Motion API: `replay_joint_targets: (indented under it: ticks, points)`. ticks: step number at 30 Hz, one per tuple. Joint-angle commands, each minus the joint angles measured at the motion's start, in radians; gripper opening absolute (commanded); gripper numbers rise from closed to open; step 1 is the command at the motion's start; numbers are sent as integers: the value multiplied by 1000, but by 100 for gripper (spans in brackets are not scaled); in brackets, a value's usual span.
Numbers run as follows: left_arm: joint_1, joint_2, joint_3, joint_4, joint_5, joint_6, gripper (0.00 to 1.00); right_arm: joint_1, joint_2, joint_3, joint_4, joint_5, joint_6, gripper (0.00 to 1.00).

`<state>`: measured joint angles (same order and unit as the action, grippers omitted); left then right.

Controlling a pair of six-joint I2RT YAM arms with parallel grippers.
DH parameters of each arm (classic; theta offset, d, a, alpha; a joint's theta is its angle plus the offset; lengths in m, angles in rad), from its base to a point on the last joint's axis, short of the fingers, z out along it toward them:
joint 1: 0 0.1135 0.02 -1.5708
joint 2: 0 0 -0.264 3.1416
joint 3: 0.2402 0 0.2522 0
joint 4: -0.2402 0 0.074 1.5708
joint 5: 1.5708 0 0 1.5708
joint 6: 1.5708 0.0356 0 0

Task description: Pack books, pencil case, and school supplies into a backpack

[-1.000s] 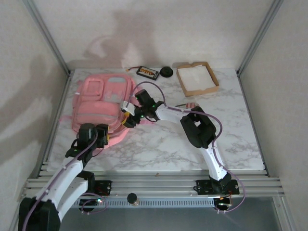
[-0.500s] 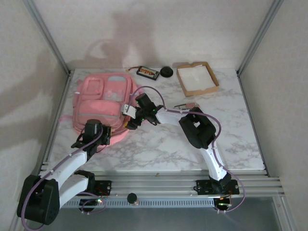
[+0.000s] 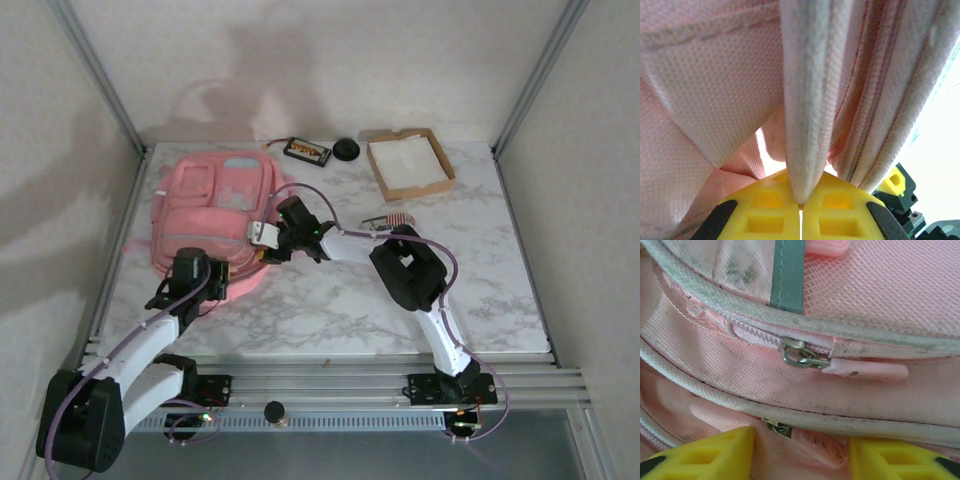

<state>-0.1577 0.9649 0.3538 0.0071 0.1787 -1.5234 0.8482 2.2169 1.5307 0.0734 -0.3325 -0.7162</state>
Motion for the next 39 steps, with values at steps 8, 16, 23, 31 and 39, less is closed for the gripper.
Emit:
replay_joint_targets:
  ticks: [8, 16, 23, 31, 39]
  points:
    - [22, -68, 20, -24, -33, -4, 0, 1, -27, 13, 91, 51, 6, 23]
    - [30, -132, 46, -167, -68, 68, 0, -43, -143, -26, 66, 5, 156, 4]
    - [31, -197, 62, -280, -58, 113, 0, -113, -71, 91, -52, 6, 269, 0]
    - [24, -236, 74, -334, -24, 153, 0, -189, 24, 282, -171, -2, 375, 0]
    - [-65, -133, 145, -311, 6, 237, 0, -241, -246, -114, -25, 125, 476, 0]
